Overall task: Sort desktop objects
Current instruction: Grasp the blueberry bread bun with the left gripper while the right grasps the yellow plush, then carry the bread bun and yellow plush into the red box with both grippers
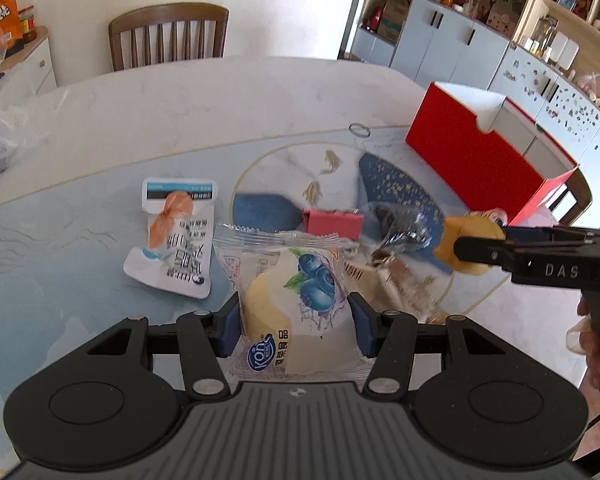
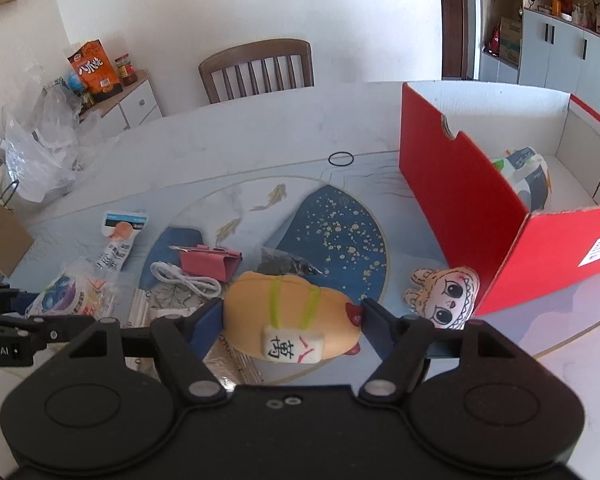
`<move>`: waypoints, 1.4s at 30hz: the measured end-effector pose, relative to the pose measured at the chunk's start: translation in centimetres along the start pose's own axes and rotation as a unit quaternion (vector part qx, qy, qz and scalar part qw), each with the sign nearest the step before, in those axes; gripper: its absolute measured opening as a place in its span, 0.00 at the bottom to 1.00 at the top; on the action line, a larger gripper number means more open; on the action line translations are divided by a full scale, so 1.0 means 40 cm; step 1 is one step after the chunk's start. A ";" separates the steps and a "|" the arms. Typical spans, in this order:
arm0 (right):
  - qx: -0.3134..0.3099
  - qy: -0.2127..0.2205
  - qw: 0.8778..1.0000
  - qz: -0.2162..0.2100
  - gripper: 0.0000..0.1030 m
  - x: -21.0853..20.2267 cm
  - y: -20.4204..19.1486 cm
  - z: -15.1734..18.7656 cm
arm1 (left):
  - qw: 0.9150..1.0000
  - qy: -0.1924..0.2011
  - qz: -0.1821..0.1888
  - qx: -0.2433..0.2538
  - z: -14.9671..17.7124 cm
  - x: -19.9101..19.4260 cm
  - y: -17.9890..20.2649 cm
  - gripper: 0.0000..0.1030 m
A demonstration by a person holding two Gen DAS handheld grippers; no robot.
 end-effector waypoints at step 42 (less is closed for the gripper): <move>0.047 0.092 0.994 0.046 0.71 -0.207 0.312 -0.159 | 0.989 0.036 0.096 0.108 -0.229 0.020 0.385 0.52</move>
Point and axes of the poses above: each gripper's, at about its wrist camera, not at the fingertips, and x roughly the way its jaws point, y to its right, z to its underside, the point moved 7 cm from there along x, roughly the way its jaws point, and after that the axes turned 13 degrees about z, right-handed, at the moved point
